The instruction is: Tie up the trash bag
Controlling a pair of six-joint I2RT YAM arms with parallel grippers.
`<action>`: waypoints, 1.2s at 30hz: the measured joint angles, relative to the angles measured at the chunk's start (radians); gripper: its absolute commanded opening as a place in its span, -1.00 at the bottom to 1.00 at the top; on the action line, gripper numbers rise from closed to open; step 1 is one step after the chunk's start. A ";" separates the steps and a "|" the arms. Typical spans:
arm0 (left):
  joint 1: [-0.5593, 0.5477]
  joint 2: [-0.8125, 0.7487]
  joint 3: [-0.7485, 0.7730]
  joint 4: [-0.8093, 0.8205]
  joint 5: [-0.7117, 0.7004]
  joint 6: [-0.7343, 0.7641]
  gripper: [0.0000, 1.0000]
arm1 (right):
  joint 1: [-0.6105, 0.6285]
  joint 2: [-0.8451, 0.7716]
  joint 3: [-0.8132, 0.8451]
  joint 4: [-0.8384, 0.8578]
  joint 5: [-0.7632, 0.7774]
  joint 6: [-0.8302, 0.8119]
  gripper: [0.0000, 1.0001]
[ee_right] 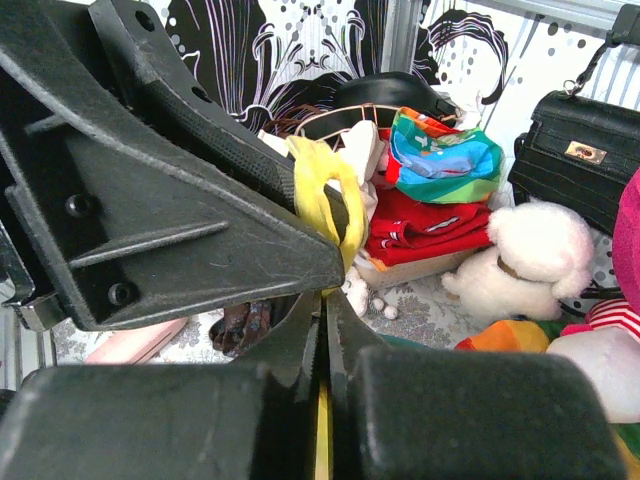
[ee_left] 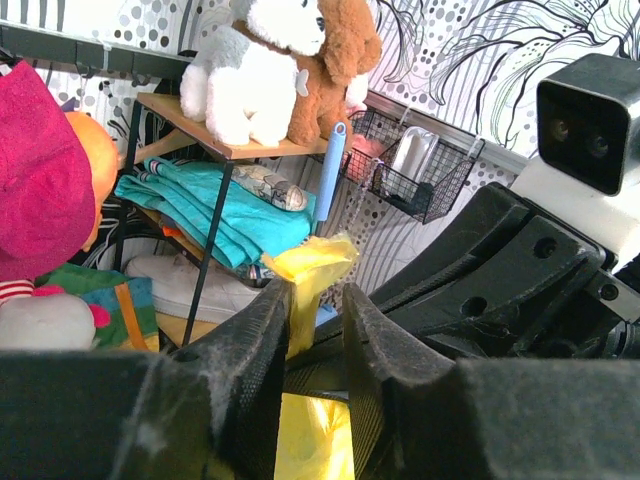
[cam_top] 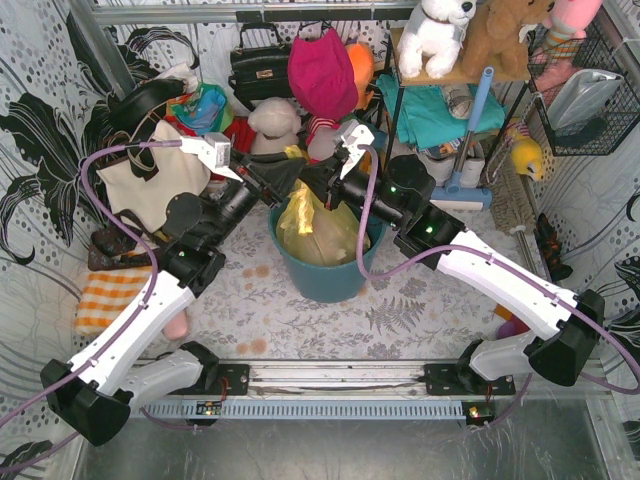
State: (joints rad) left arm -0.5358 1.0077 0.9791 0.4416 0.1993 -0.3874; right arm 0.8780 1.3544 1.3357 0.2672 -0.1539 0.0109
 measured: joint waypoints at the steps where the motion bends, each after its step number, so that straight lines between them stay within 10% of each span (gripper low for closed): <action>1: 0.000 0.002 0.000 0.000 0.000 0.000 -0.44 | 0.000 0.000 0.000 0.000 0.000 0.000 -1.00; 5: 0.000 0.005 0.000 0.000 0.000 0.002 -0.51 | 0.000 0.000 -0.003 0.004 0.000 0.000 -1.00; 11: 0.000 0.006 0.000 0.007 0.001 0.005 -0.09 | 0.000 0.000 -0.005 0.005 0.000 0.000 -1.00; 23: 0.000 0.037 0.006 0.018 0.002 0.018 -0.97 | 0.000 0.000 -0.013 0.011 -0.004 0.004 -1.00; 28: 0.000 0.038 0.008 0.018 0.003 0.024 -1.00 | 0.000 0.000 -0.013 0.011 -0.004 0.004 -1.00; 36: 0.000 0.036 0.008 0.022 0.002 0.033 -1.00 | 0.000 -0.015 0.016 -0.086 0.002 0.059 -0.16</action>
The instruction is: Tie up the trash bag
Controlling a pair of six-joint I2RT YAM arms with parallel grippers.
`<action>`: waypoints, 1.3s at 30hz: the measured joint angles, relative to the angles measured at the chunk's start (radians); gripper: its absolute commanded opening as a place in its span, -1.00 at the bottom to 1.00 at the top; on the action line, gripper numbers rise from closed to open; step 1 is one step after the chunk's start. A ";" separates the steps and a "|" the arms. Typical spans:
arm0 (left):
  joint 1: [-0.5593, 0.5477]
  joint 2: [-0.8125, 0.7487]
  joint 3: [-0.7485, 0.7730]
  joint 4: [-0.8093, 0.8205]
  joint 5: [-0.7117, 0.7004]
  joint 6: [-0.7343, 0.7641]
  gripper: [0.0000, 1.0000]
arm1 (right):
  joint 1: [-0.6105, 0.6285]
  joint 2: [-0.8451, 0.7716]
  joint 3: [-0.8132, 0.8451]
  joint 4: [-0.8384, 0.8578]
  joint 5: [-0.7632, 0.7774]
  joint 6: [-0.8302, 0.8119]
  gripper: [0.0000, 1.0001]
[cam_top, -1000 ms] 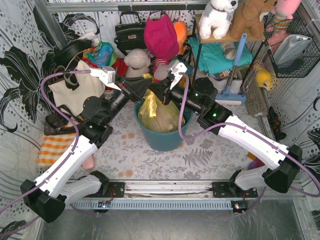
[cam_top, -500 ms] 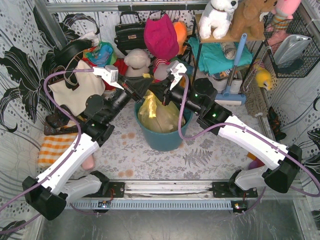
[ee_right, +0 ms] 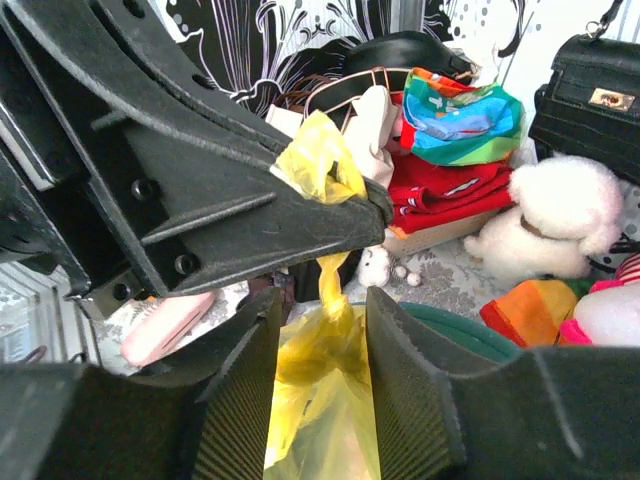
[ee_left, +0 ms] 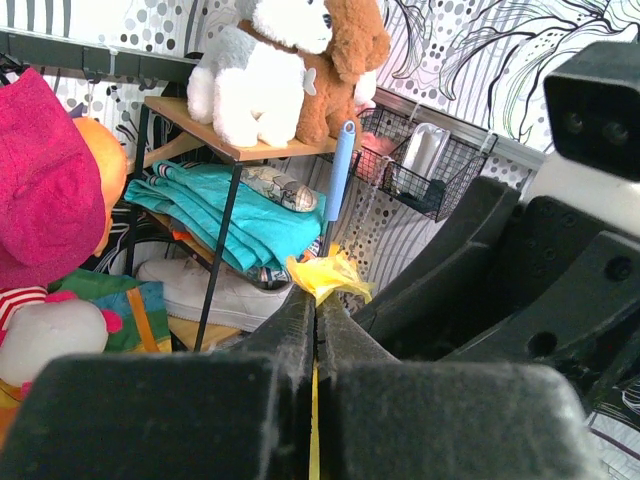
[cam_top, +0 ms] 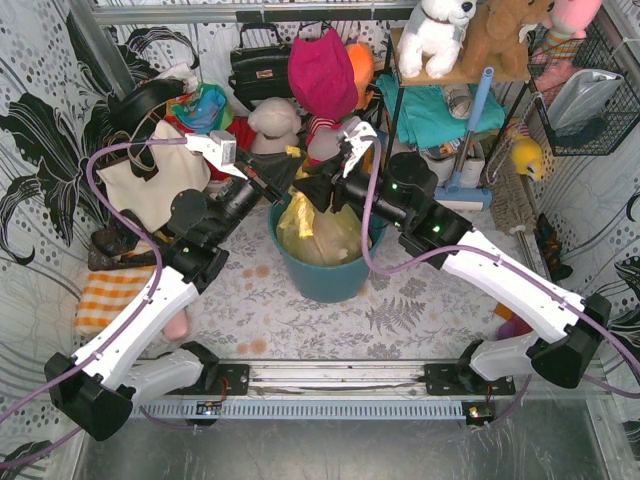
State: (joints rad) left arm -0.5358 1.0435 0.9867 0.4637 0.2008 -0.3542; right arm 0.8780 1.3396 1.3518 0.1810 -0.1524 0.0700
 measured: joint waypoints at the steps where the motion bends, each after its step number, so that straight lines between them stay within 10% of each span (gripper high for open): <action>1: 0.000 0.000 0.000 0.000 0.000 0.001 -1.00 | 0.000 -0.002 0.018 -0.033 0.007 0.017 -0.15; 16: 0.000 -0.002 0.000 0.006 -0.005 0.002 -1.00 | 0.001 -0.069 0.123 -0.444 0.061 0.455 0.14; 39: 0.000 -0.002 0.000 0.006 -0.006 0.000 -1.00 | 0.001 -0.029 -0.006 -0.344 -0.092 0.628 -0.34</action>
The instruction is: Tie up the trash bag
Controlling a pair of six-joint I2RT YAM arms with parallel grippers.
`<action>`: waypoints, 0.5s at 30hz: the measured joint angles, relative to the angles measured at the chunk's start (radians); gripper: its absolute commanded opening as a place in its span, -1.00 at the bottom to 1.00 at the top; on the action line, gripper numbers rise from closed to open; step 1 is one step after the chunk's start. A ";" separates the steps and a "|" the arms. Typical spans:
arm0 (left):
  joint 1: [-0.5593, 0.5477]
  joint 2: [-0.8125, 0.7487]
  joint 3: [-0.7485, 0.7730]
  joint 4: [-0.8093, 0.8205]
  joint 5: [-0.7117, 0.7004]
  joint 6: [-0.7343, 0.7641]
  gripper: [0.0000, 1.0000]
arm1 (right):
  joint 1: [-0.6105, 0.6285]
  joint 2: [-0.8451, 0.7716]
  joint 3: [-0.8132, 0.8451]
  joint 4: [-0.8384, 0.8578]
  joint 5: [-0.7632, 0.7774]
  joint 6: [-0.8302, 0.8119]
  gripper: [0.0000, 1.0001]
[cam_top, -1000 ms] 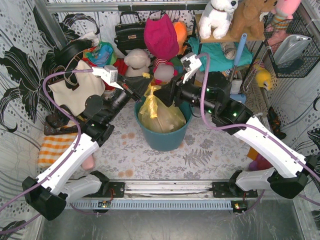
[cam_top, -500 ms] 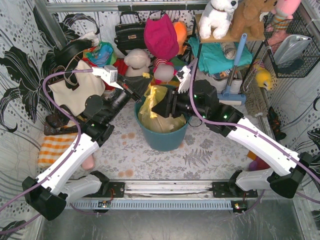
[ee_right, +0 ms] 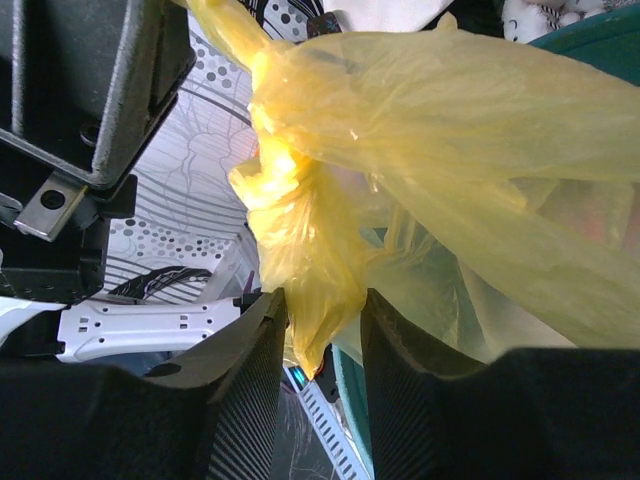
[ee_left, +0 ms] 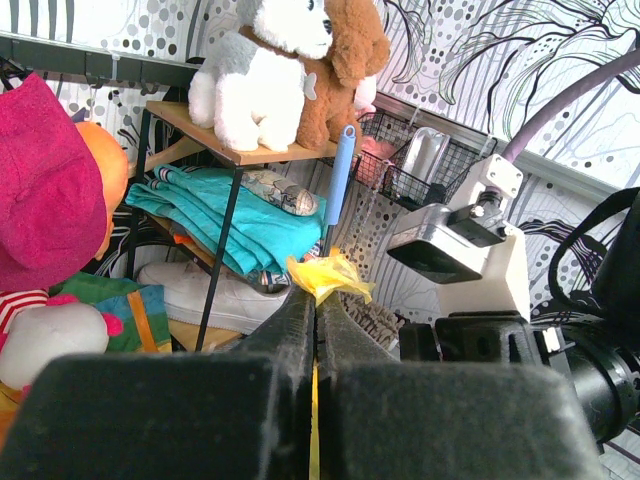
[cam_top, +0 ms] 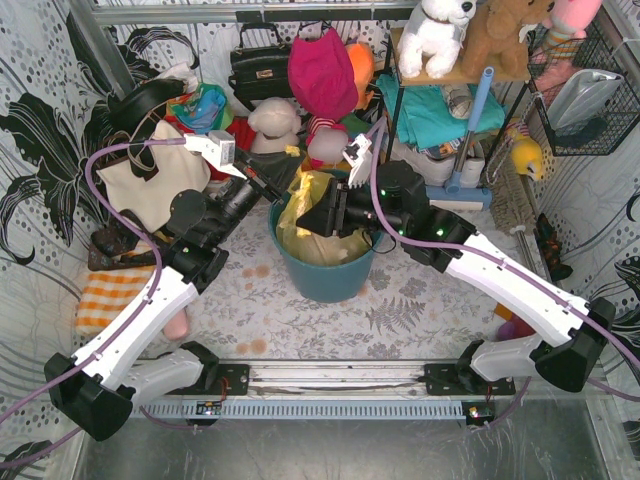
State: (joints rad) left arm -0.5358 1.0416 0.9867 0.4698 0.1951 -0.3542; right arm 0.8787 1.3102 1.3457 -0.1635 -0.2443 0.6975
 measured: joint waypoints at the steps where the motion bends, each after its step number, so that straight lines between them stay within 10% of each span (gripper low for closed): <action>1: 0.000 0.000 0.000 0.000 0.000 0.000 -1.00 | 0.000 0.000 -0.002 0.002 0.000 0.001 -0.42; 5: 0.000 0.000 0.000 0.000 0.000 0.000 -1.00 | 0.000 0.000 -0.008 0.003 -0.003 0.008 -0.99; 15: 0.000 0.015 0.016 -0.022 -0.039 0.043 -1.00 | 0.000 -0.054 -0.008 -0.068 0.029 0.005 -1.00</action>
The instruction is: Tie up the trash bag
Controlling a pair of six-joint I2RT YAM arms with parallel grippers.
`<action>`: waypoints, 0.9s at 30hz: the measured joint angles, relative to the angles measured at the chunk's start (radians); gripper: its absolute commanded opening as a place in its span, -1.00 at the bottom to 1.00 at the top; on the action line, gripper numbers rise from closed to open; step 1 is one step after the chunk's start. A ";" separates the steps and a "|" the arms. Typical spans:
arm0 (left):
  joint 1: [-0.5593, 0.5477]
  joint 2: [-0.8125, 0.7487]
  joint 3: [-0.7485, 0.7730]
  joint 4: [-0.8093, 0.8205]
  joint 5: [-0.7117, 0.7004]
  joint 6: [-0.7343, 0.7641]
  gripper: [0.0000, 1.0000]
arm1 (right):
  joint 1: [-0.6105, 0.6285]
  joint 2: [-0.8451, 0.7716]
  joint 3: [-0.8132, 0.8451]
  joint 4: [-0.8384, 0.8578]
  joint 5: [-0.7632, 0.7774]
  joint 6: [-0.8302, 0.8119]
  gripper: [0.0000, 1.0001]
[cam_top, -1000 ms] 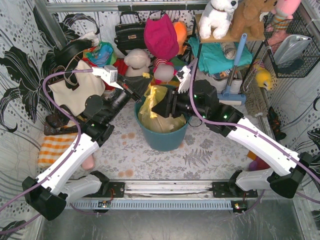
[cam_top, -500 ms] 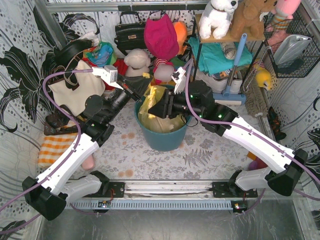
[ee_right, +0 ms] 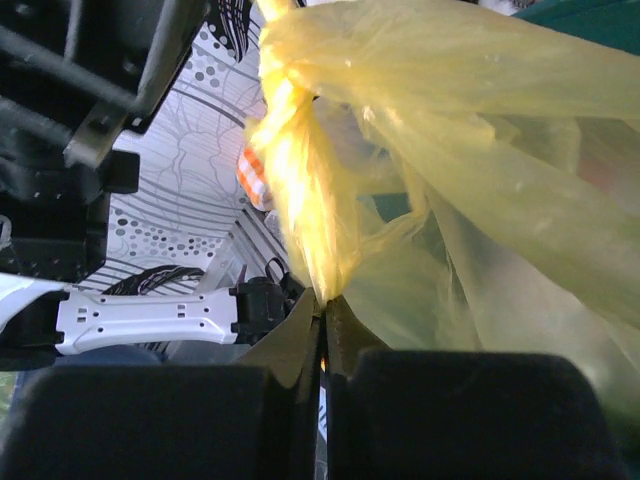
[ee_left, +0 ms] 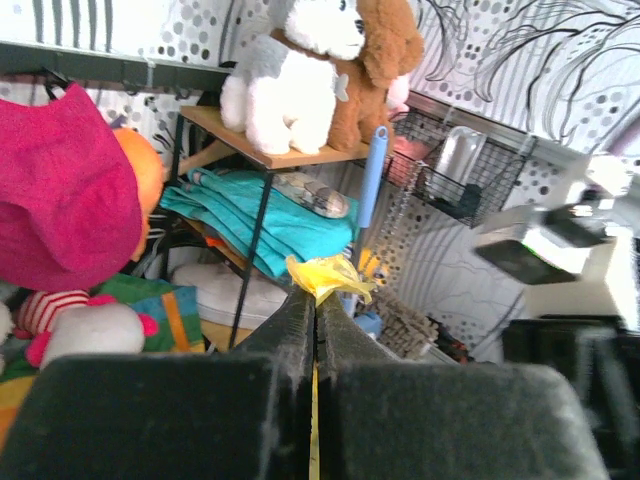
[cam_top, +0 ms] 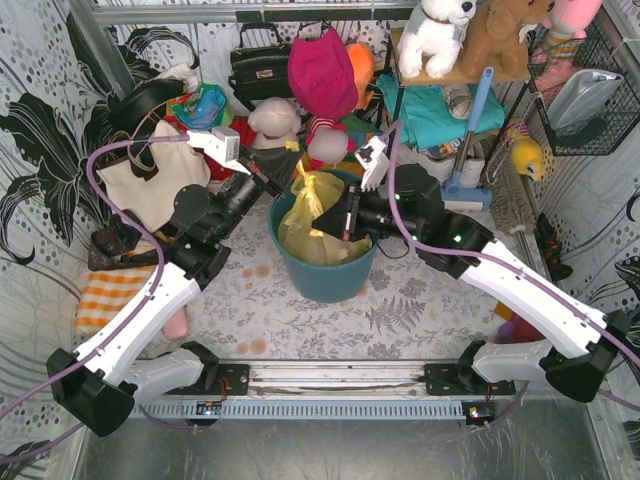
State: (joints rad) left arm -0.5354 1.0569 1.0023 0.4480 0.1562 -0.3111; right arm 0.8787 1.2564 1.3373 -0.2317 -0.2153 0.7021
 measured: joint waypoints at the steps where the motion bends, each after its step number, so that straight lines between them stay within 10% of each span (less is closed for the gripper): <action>1: 0.000 0.009 0.010 -0.002 -0.008 0.013 -1.00 | 0.000 -0.018 0.000 -0.016 0.006 -0.008 -1.00; 17: 0.034 0.248 0.259 -0.073 -0.007 0.163 -1.00 | 0.000 -0.074 0.191 -0.117 -0.002 -0.173 -1.00; 27: 0.049 0.289 0.098 -0.127 -0.108 0.175 -1.00 | 0.000 -0.288 -0.283 -0.117 -0.006 -0.019 -1.00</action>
State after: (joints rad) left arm -0.4862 1.3460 1.1007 0.3210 0.0483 -0.1360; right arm 0.8787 0.9684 1.0538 -0.3489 -0.2211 0.6834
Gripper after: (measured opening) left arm 0.009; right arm 0.003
